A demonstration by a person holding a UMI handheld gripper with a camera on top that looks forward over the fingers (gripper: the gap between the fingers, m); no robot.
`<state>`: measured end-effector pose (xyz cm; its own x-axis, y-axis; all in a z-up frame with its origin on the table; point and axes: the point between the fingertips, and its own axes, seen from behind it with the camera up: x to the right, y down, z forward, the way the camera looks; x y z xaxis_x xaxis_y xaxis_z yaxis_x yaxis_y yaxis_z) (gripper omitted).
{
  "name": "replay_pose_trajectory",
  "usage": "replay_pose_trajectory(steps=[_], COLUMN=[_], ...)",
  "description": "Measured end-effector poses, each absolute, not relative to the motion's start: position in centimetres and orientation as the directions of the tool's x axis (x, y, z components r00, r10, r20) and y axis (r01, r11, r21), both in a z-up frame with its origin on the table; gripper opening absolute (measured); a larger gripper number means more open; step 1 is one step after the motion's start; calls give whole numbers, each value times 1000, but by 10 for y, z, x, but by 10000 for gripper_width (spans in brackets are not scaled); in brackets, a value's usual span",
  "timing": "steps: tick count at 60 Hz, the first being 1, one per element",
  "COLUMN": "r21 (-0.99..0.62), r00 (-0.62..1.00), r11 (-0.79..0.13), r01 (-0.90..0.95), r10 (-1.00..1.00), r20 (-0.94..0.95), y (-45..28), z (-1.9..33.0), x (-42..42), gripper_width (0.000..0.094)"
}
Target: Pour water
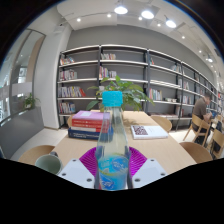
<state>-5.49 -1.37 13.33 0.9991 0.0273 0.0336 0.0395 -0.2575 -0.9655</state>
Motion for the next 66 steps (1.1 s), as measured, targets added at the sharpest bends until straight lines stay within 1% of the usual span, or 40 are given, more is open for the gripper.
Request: replay_pose_trajectory(steps=[5,6,9,11,22,29,32,34,36,38,41,49,53,55,58,63,64,66], r21=[-961,-961,-957,-965,-967,-964,-953,-942,-937,-934,-924,-863,-825,-811,-806,-810,-807,-812], r00=[1000,1000,1000,1000,1000,1000,1000,1000,1000,1000,1000,999,999,999,998,998,999,999], r11=[-276,-278,-289,-263,-255,-265,-304,-336,-349,-358,-383,-505,-564,-584,-590,-585,-589,-582], r01=[16,13,9,4,13,-8,-1,-6,-9,-4,3,-5,-27,-37,-47,-48,-47,-41], r10=[29,24,26,22,9,5,5,-12,-23,-22,-19,-40,-54,-52,-52,-52,-50,-48], r20=[9,6,2,-2,11,-10,-2,-3,-1,4,11,18,5,-8,-21,-22,-21,-16], y=[-7,-7,-7,-6,-16,-17,-18,-23,-30,-36,-53,-117,-152,-167,-178,-193,-203,-204], z=[120,113,101,105,101,100,94,90,89,85,80,52,46,50,54,77,91,94], x=[-36,-49,-48,-47,-50,-47,-46,-43,-42,-42,-44,-54,-64,-71,-84,-100,-100,-107], gripper_width=[380,381,398,390,404,512,550,625,724,800,842,851,851,851,854,857,858,855])
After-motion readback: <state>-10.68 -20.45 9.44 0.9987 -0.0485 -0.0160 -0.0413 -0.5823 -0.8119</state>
